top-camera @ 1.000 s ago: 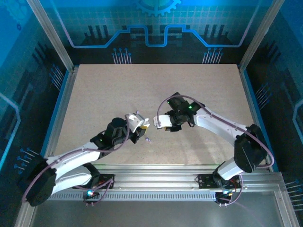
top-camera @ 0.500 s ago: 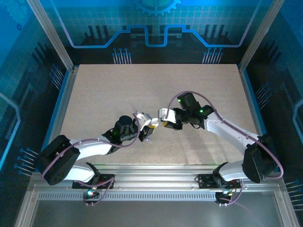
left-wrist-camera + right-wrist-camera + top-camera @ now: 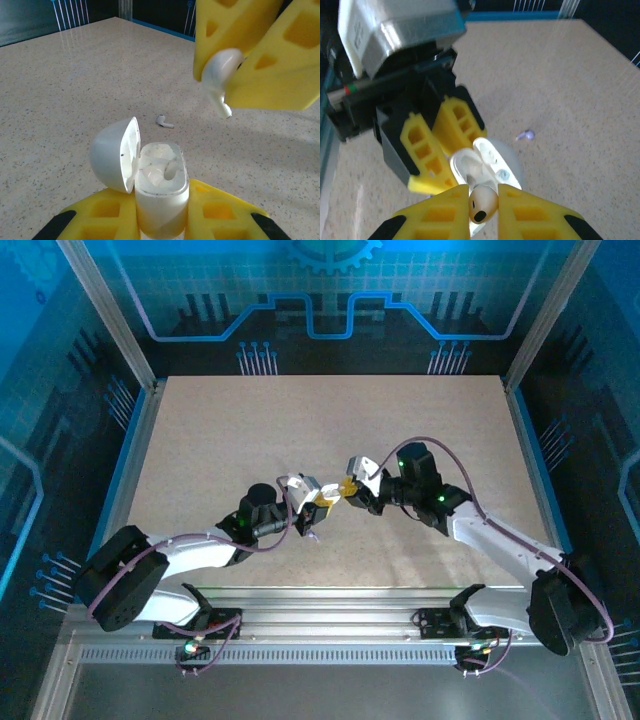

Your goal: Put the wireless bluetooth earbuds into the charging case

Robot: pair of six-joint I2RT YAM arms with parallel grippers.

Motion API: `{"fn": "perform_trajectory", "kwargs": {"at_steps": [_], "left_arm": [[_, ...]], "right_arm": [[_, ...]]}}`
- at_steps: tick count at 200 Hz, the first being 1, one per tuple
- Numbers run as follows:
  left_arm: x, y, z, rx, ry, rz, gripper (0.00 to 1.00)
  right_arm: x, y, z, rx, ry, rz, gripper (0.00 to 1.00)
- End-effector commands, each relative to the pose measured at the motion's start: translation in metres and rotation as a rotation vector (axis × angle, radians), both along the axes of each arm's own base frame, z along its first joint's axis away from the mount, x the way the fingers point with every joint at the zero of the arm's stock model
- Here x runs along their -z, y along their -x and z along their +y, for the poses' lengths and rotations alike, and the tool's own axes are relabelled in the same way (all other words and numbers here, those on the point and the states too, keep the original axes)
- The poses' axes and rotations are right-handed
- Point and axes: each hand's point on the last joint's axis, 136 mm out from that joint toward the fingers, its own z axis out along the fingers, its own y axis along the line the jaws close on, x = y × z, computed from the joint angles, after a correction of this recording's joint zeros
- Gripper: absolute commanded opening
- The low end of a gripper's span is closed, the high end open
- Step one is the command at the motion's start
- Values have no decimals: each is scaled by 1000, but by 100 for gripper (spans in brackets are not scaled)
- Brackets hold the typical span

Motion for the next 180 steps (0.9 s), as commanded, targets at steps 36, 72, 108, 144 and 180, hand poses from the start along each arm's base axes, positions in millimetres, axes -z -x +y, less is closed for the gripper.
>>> {"fn": "perform_trajectory", "kwargs": {"at_steps": [36,72,108,144,180], "left_arm": [[-47,4,-9,32,135,-89,20],[-55,6,-10,38,155,-107,20],[-63,8,-9,40,165,-120,20],[-70,8,-6,28,171,-138,20],[-77,9,-4,22,180,-156,20]], "right_arm": [[-43,-9,12,43,-252,-31,18],[-41,-8,21,37,-281,-23,18],[-35,-9,25,34,-295,-7,18],[-31,-7,24,34,-297,0,18],[-30,0,23,17,-298,6,18]]}}
